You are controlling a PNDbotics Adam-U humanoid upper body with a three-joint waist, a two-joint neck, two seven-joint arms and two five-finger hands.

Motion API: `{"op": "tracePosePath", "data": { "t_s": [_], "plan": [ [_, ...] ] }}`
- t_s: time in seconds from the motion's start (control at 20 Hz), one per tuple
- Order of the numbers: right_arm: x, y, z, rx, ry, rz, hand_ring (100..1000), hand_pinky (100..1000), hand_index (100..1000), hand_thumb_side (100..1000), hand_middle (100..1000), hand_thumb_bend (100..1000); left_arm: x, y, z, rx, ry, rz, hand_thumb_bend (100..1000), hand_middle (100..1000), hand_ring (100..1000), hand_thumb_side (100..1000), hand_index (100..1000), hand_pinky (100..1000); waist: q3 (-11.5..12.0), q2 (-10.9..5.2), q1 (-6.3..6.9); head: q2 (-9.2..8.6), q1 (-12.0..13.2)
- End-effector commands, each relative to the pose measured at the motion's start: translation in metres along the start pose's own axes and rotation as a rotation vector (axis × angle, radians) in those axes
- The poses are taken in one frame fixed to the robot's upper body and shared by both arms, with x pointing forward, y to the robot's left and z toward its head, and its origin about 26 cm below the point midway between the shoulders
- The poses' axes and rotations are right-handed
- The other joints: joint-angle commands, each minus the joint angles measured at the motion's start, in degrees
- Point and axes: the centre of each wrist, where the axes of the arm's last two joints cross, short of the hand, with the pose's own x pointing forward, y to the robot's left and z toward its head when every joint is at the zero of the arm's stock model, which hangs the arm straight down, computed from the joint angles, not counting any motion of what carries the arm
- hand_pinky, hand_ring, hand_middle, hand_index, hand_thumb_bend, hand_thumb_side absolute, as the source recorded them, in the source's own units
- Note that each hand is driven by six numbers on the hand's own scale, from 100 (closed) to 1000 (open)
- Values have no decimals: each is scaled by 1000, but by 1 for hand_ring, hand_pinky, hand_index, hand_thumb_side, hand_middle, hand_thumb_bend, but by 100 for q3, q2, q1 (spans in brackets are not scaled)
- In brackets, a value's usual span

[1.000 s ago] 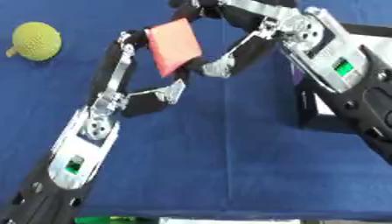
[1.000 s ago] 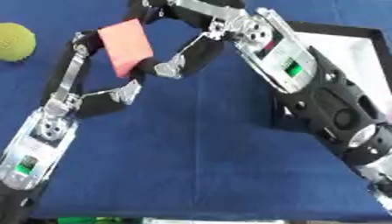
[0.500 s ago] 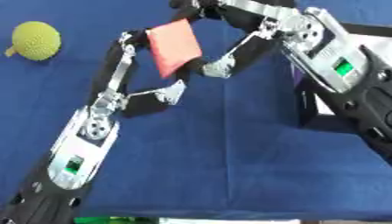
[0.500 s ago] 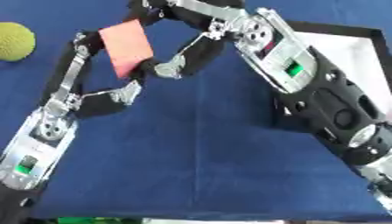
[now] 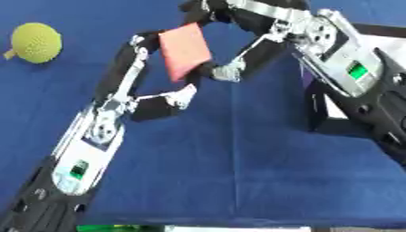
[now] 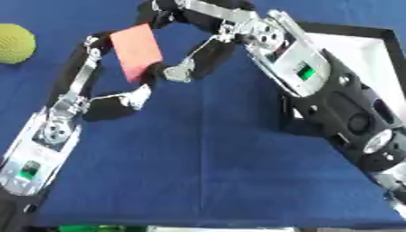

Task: Pick up the objects with one hand, pass them to the other hand, and then place them into the box on the other side of the table.

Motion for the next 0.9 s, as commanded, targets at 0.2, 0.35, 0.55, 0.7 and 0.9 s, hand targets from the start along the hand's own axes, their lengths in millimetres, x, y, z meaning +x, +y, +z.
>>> {"op": "tracePosePath", "data": {
  "t_s": [0.2, 0.35, 0.55, 0.7, 0.9],
  "plan": [
    [9, 5, -7, 37, -49, -7, 1000, 886, 649, 123, 626, 100, 23, 0, -16, -10, -60, -15, 246, 564, 680, 397, 879, 863, -11, -112, 24, -59, -7],
    [10, 5, -7, 37, -49, -8, 1000, 886, 650, 123, 626, 100, 23, 0, -16, -21, -62, -27, 259, 567, 686, 356, 880, 864, -16, -110, 27, -52, -7],
    [10, 4, -7, 36, -46, -13, 1000, 887, 652, 119, 628, 100, 24, 0, -16, -40, -66, -42, 213, 568, 691, 171, 881, 866, -19, -107, 31, -44, -12],
    [11, 4, -7, 32, -45, -19, 1000, 887, 652, 117, 628, 100, 23, -1, -16, -63, -63, -52, 229, 574, 700, 136, 890, 872, -21, -108, 30, -42, -9],
    [12, 3, -7, 31, -45, -28, 1000, 889, 654, 112, 630, 100, 20, -2, -15, -82, -38, -70, 313, 577, 707, 237, 892, 874, -22, -109, 28, -42, -7]
  ]
}}
